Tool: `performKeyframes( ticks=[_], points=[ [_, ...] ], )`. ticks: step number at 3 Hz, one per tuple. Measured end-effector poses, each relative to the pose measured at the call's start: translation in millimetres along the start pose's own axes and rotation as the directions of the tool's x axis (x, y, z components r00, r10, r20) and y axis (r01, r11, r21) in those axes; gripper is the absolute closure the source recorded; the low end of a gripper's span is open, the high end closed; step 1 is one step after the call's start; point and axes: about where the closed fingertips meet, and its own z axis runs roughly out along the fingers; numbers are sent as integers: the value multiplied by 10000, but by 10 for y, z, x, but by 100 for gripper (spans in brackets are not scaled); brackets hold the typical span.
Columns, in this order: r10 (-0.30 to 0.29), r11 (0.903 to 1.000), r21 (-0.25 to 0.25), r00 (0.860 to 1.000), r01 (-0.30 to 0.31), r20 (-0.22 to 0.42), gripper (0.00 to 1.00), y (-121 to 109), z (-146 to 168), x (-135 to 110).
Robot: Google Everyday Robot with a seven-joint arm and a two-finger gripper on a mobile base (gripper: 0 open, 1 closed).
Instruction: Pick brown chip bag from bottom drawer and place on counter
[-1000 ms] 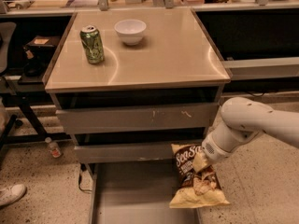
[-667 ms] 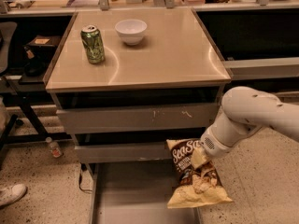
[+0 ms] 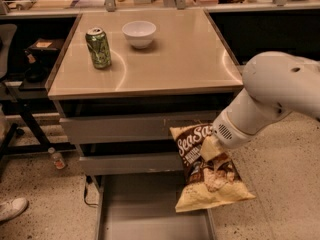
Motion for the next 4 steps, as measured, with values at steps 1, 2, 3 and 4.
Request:
performKeyframes(
  ticks=[1,2,3,4],
  points=[
    [27,10000,14,10000,-27,9,100,-2,-3,15],
    [99,9999,-113,9996,-96,264,100,-51,-74,-21],
    [-52,10000,16,9965,50,832,100,-164,-444,-186],
    [-344,9993,159,9916,326,1244,100,-287,-910,-467]
  ],
)
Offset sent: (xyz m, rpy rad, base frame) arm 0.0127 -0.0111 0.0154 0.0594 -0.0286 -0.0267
